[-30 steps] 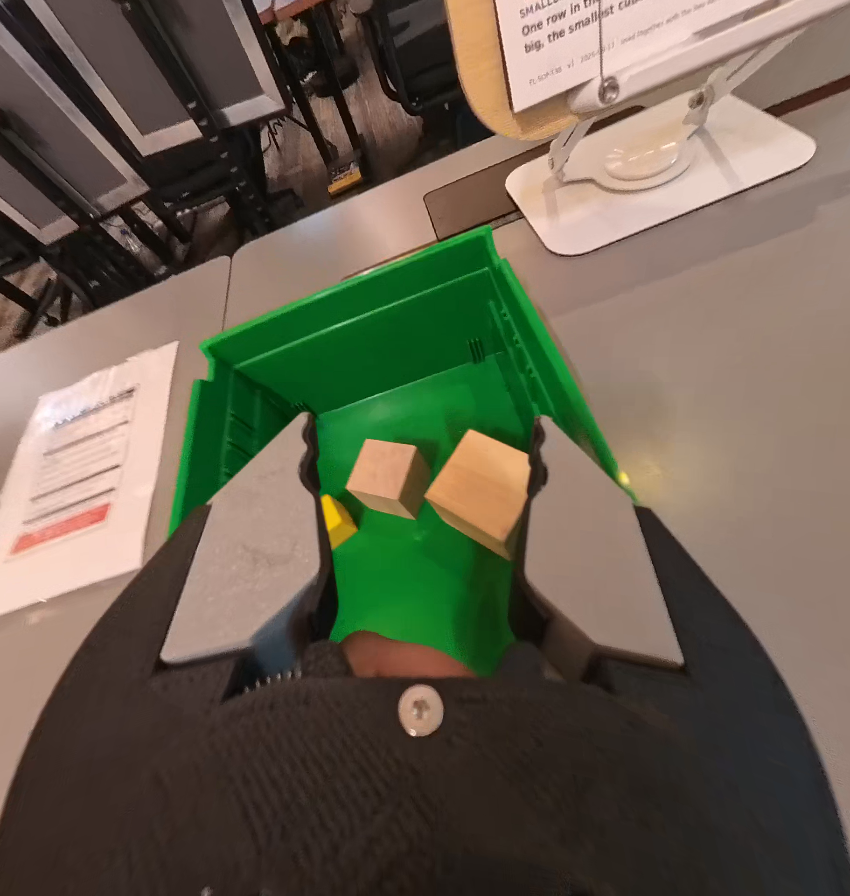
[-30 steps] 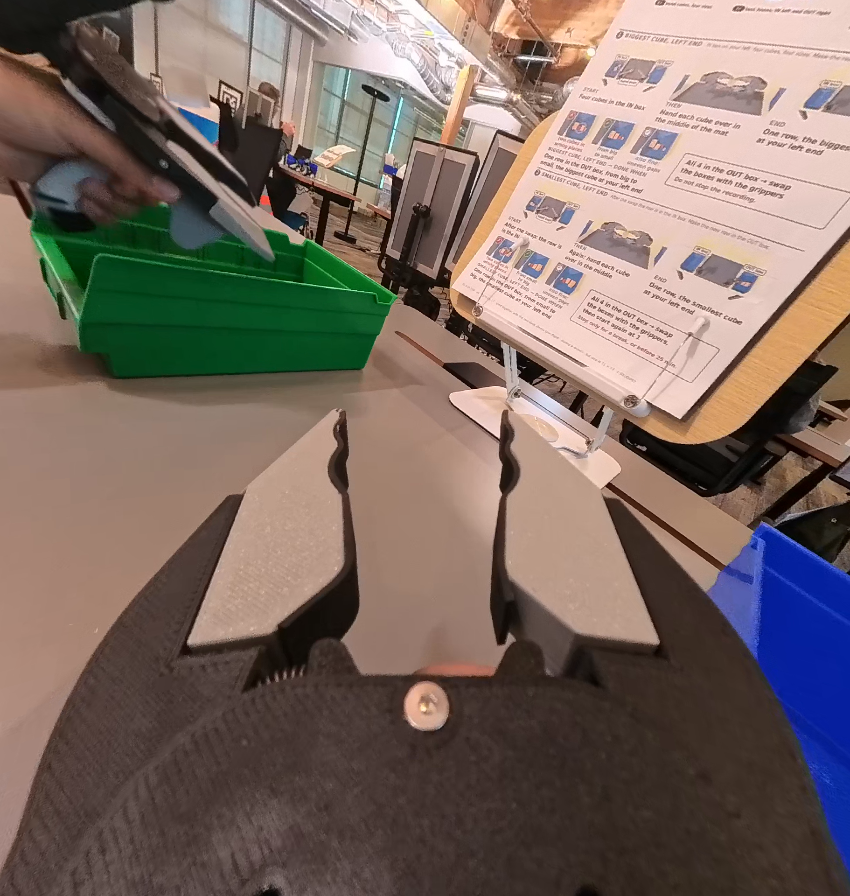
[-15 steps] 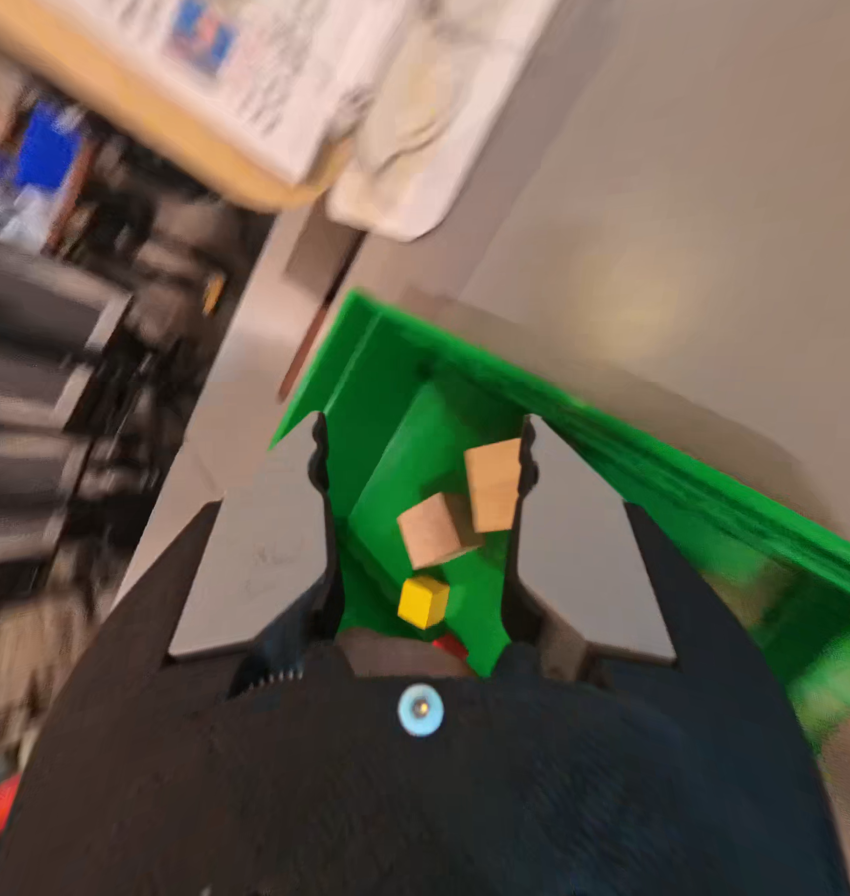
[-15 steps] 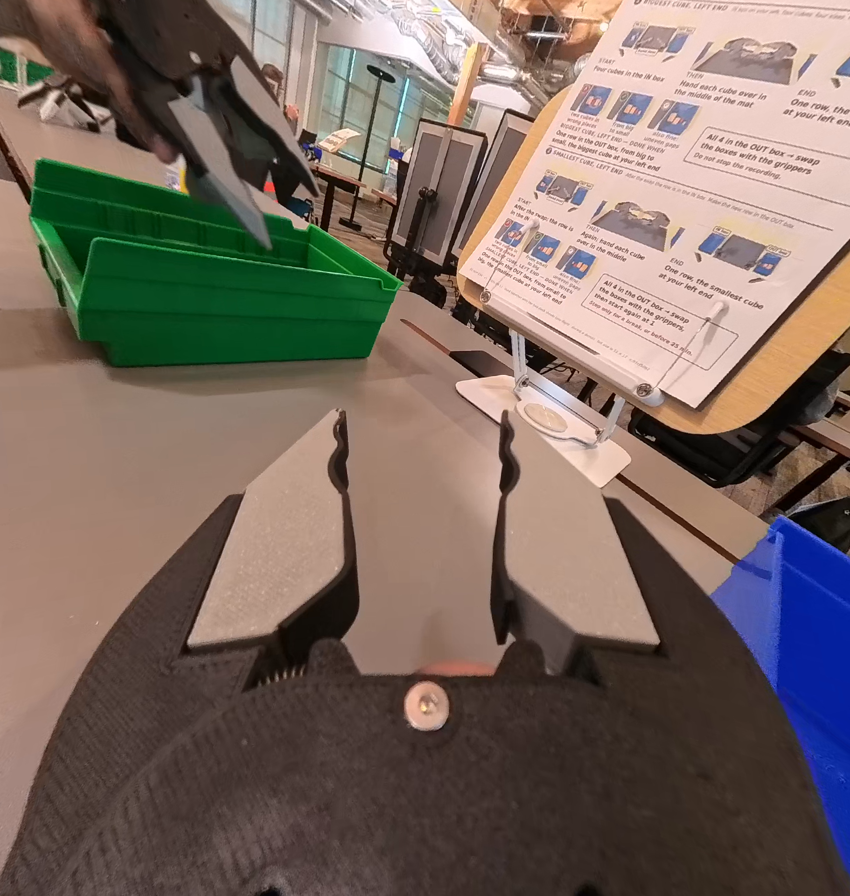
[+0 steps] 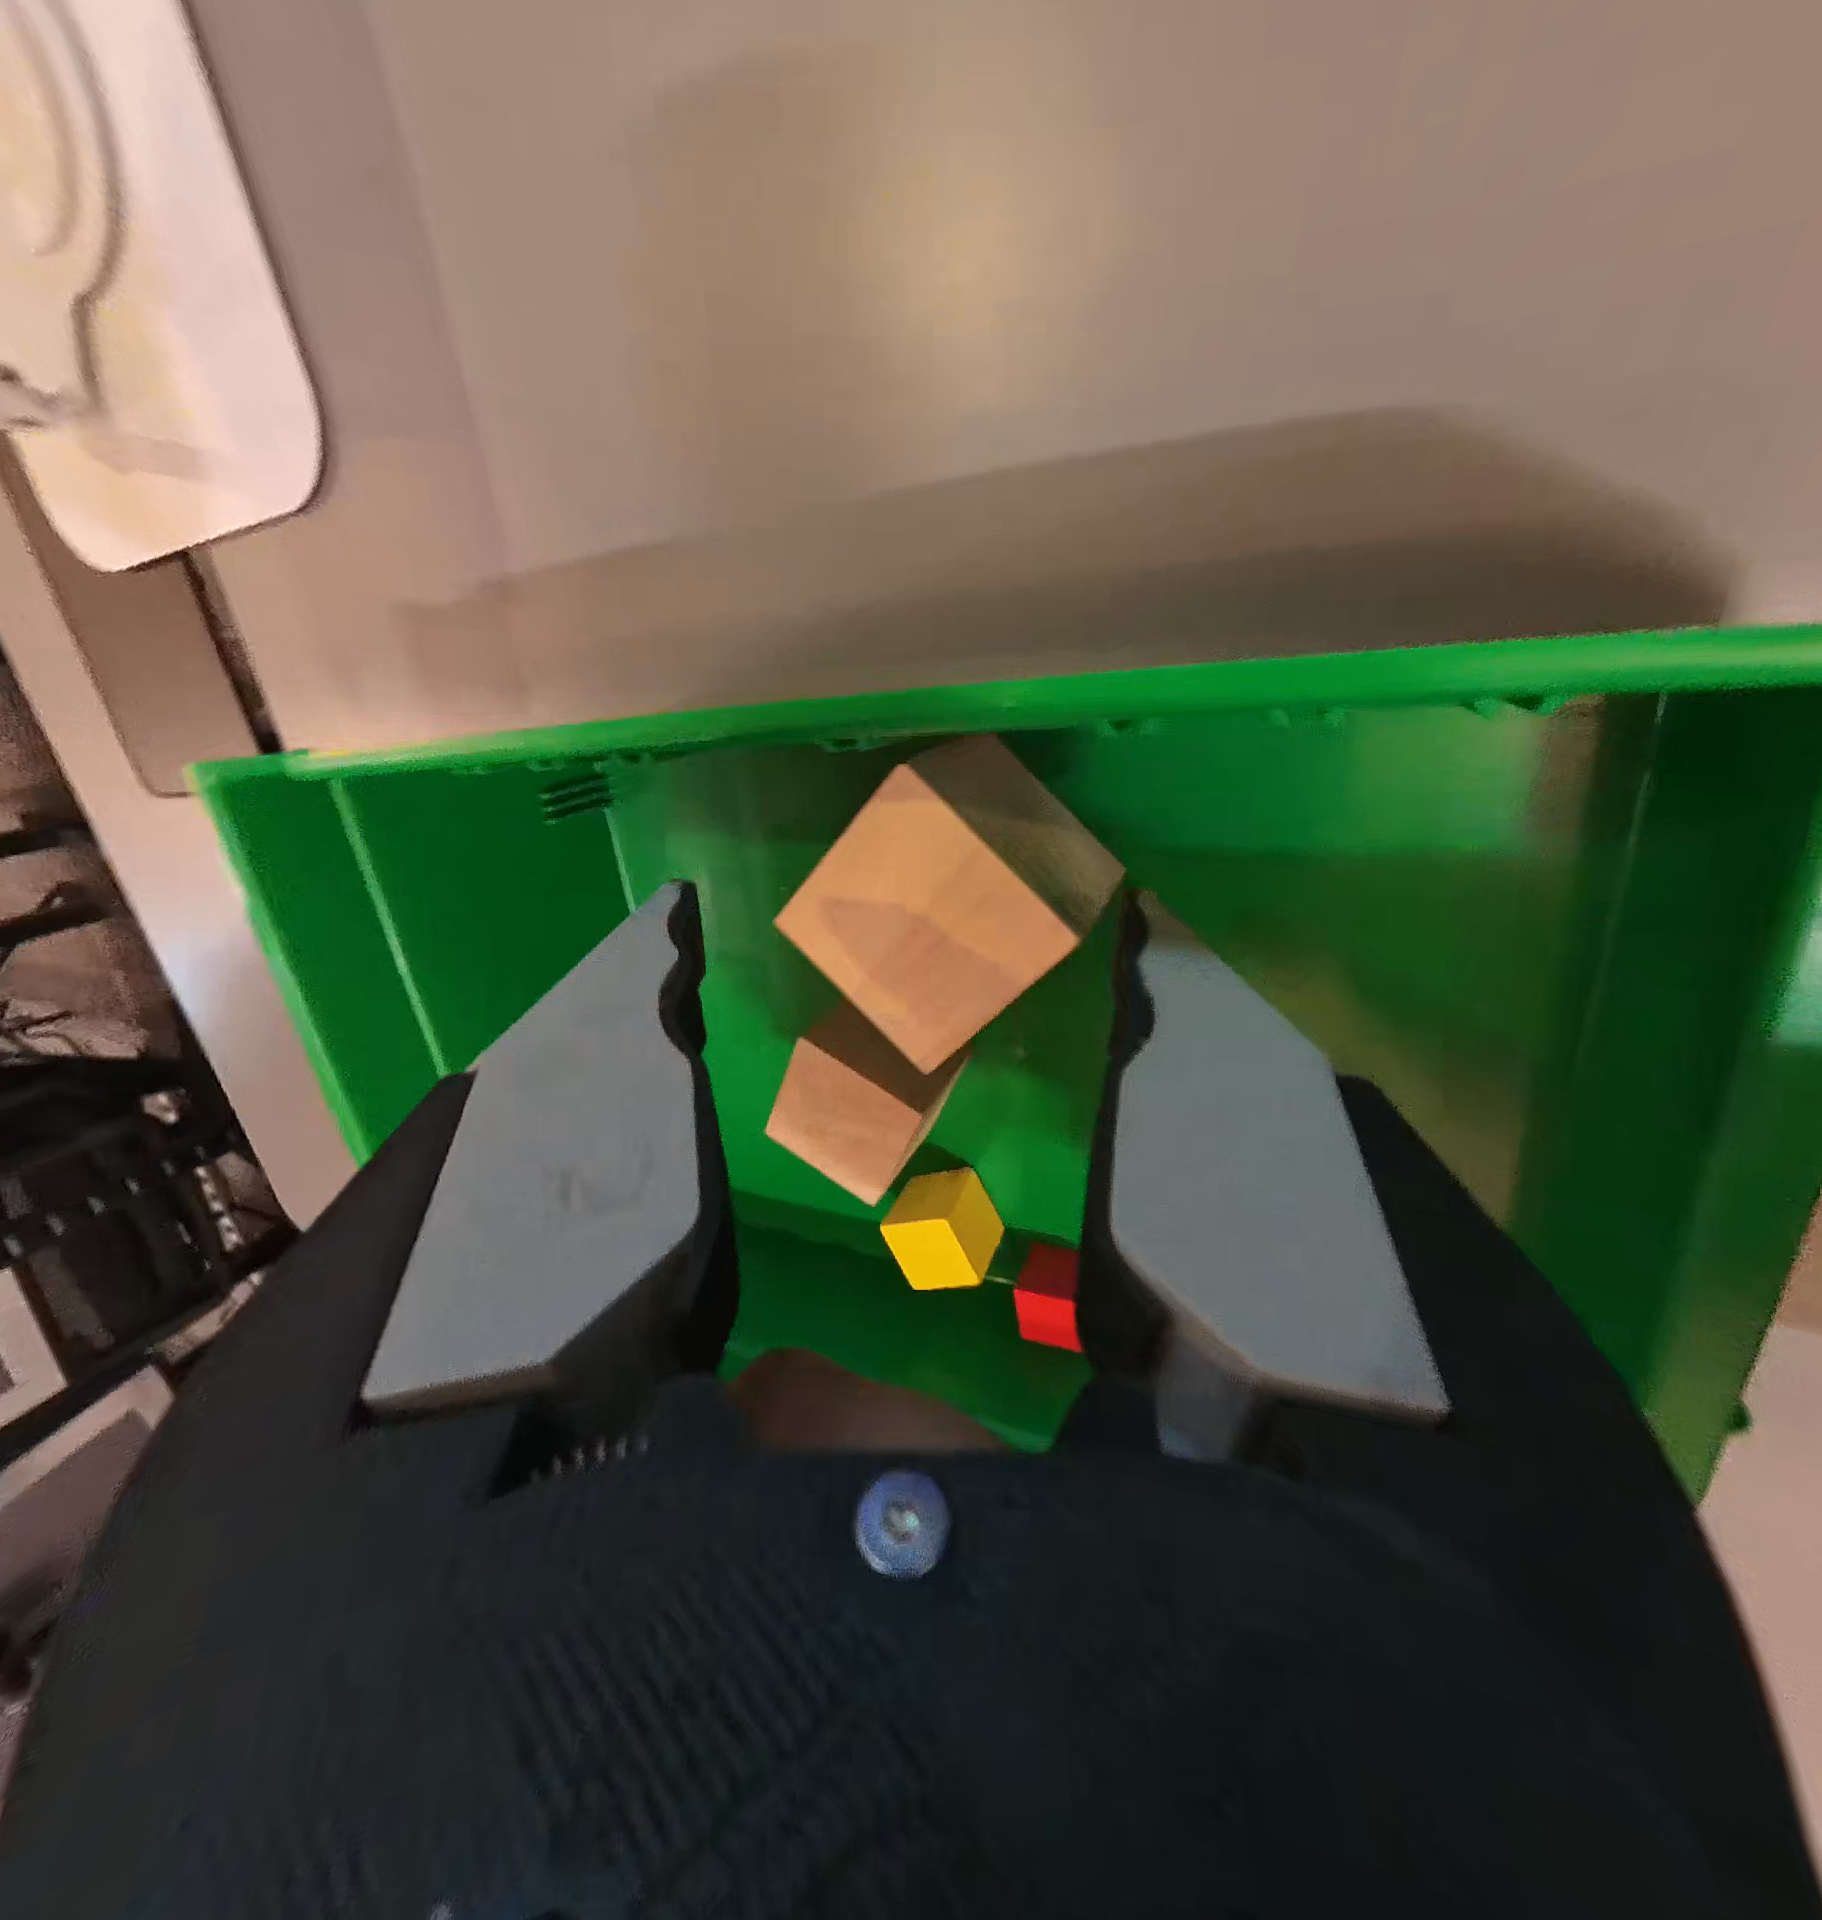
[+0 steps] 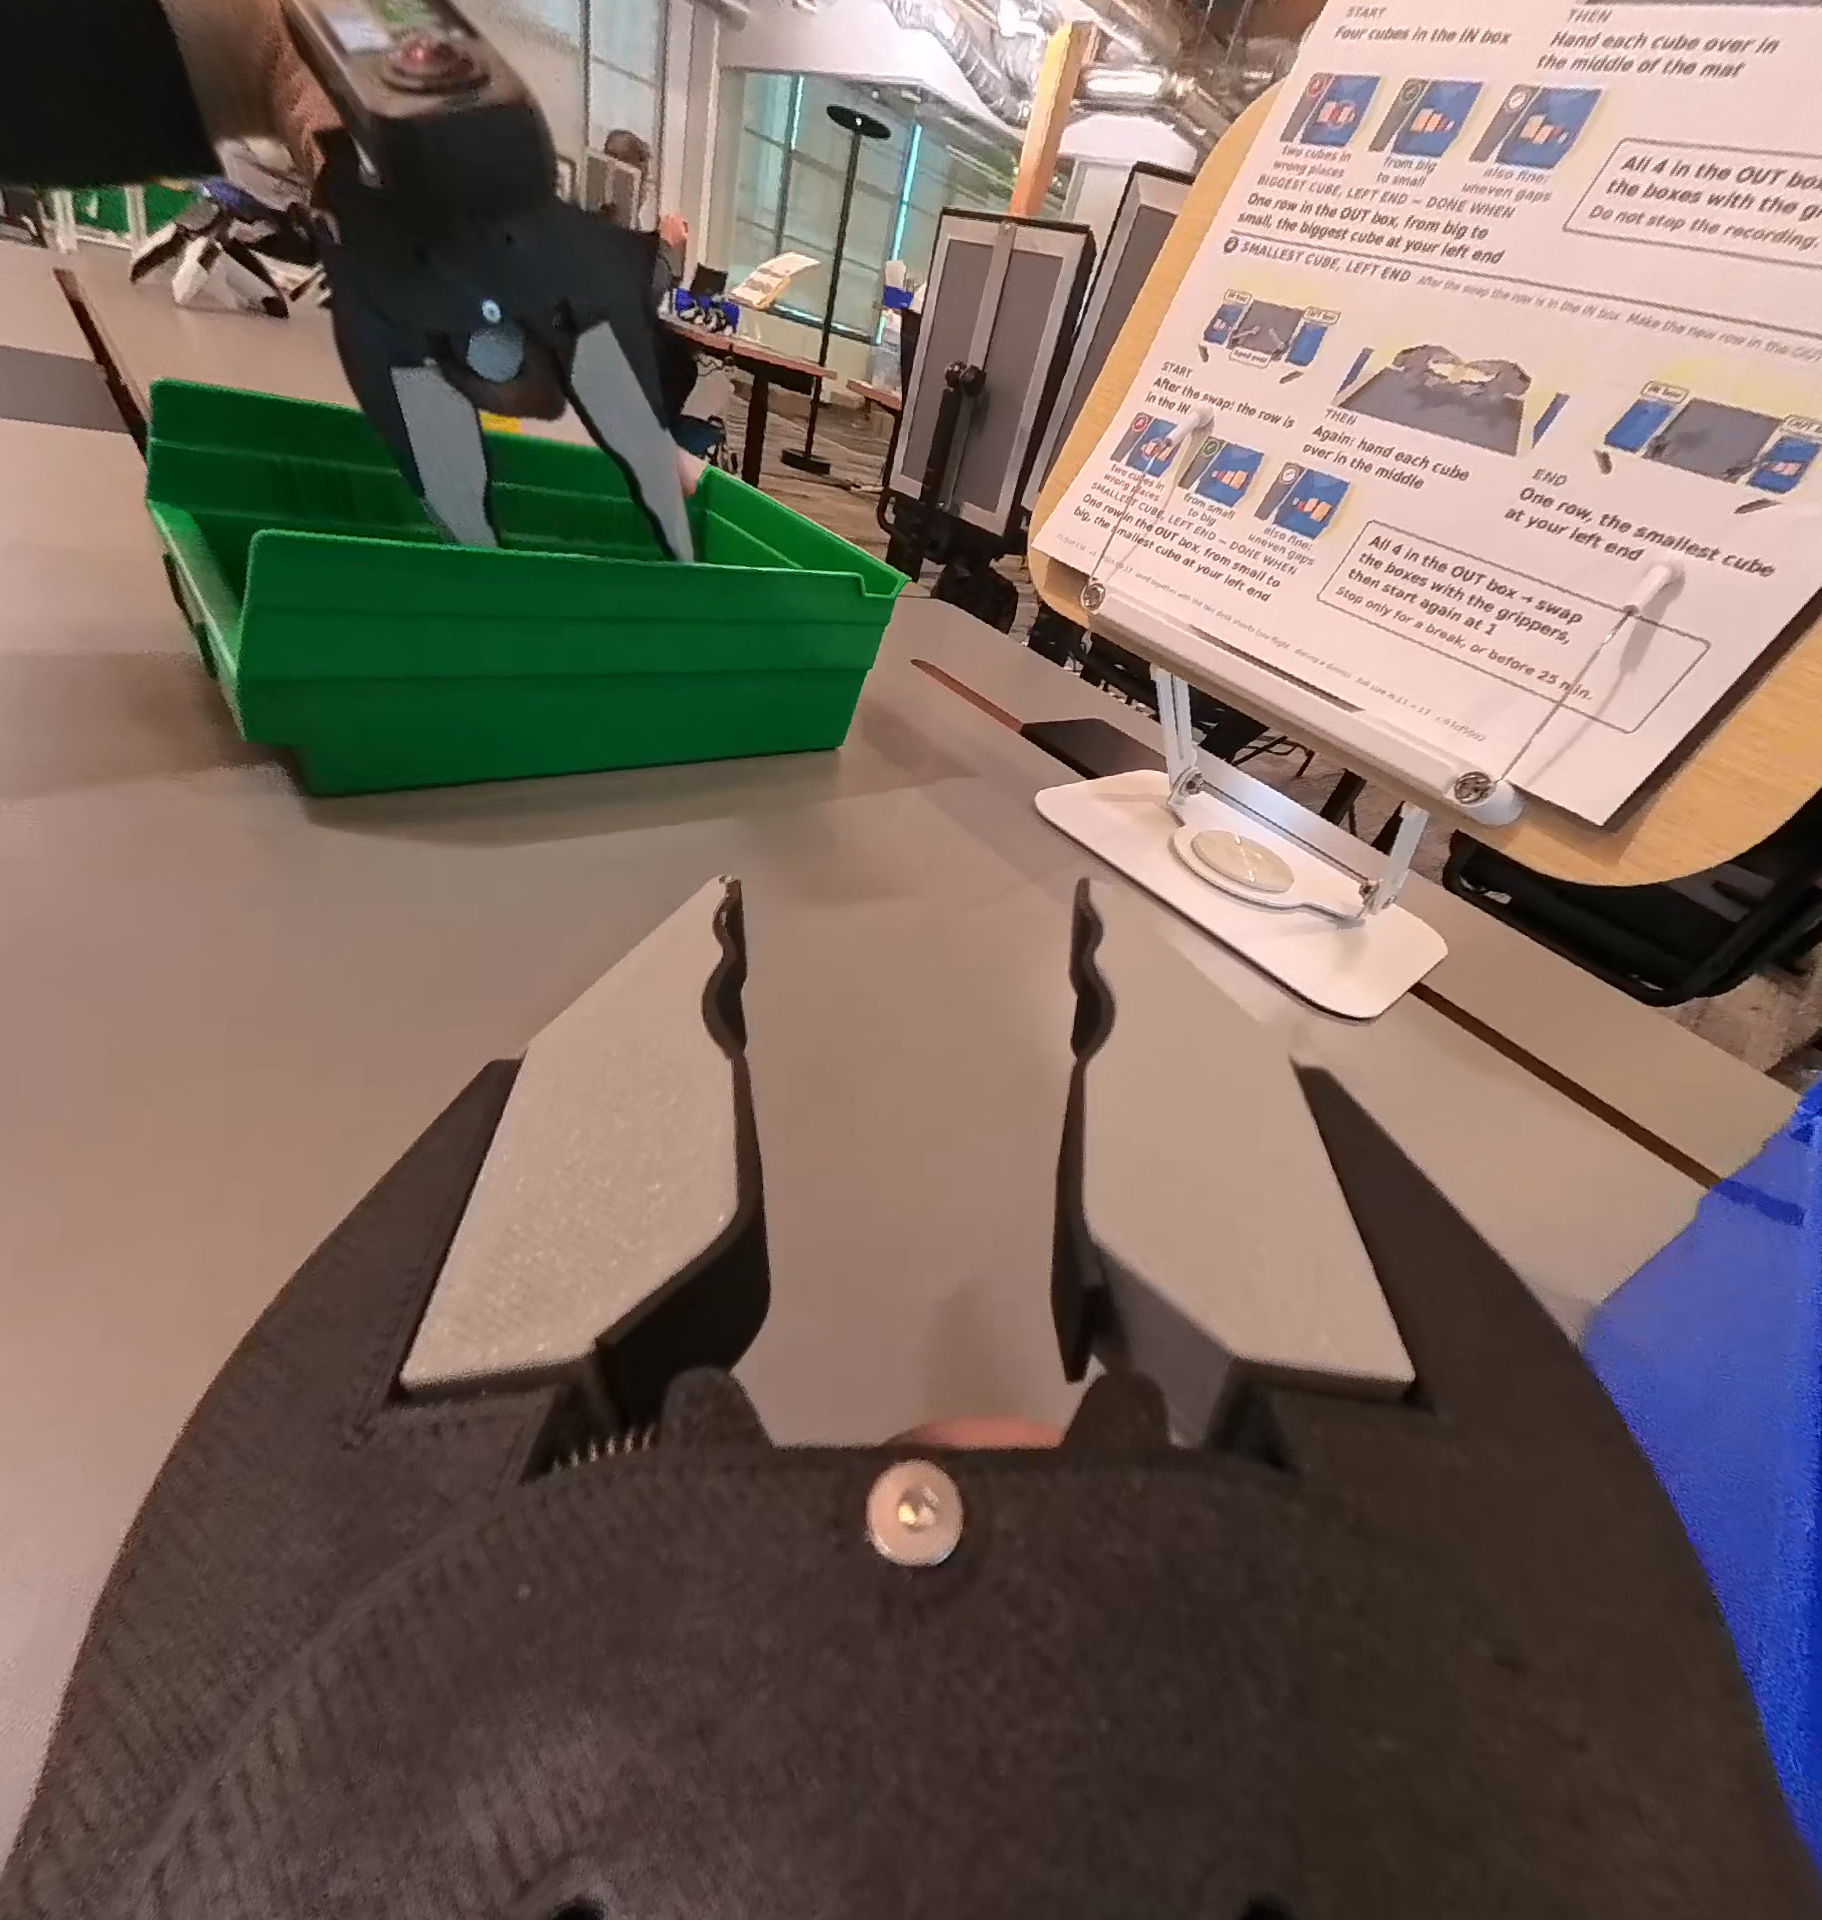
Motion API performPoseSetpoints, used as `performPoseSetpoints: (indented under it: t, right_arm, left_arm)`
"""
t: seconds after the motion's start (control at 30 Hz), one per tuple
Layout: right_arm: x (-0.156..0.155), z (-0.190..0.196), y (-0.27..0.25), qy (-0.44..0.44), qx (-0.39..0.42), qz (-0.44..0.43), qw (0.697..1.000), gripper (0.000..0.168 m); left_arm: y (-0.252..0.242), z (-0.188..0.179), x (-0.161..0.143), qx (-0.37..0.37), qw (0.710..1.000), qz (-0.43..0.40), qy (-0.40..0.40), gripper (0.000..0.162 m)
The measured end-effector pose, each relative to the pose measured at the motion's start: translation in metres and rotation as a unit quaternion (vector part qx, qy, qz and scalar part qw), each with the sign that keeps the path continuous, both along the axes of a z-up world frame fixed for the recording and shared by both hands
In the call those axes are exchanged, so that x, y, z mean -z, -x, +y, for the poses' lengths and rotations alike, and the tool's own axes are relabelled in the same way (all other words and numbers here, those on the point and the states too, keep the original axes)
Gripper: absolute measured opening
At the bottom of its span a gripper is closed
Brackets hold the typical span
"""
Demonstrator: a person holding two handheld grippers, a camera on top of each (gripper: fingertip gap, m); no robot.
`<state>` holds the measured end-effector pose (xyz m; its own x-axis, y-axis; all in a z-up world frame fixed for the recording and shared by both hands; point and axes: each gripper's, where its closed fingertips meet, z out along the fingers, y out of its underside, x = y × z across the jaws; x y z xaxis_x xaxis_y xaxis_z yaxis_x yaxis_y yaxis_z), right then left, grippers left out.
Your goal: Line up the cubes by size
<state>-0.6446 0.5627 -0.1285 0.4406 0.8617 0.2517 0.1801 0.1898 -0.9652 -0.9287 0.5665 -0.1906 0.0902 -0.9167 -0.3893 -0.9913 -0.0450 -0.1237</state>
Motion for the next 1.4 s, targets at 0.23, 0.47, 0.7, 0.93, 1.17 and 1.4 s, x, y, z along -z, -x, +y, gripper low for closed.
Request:
performPoseSetpoints:
  t: [0.23,0.47,0.7,0.93,1.17,1.4]
  right_arm:
    - [0.011,0.002,0.004,0.038,-0.010,-0.007,0.999,0.060]
    - [0.013,0.013,-0.001,0.091,-0.006,0.021,0.996,0.060]
    - [0.016,0.026,-0.010,0.151,0.005,0.050,0.987,0.060]
    - [0.006,0.017,-0.009,0.125,-0.002,0.046,0.991,0.059]
    - [0.008,0.007,-0.005,0.158,-0.034,0.040,0.986,0.060]
    - [0.016,-0.053,0.023,0.285,-0.221,0.032,0.932,0.067]
  left_arm:
    - [0.006,0.010,0.026,0.092,0.995,0.046,0.007,0.082]
    - [0.024,0.018,0.049,0.119,0.986,0.110,0.026,0.075]
    - [0.023,0.020,0.051,0.093,0.991,0.090,0.041,0.070]
    - [0.026,0.021,0.049,0.002,0.999,0.020,0.027,0.067]
    - [0.024,0.022,-0.007,-0.073,0.988,-0.108,-0.086,0.064]
    - [-0.036,-0.027,-0.119,-0.036,0.915,-0.323,-0.240,0.065]
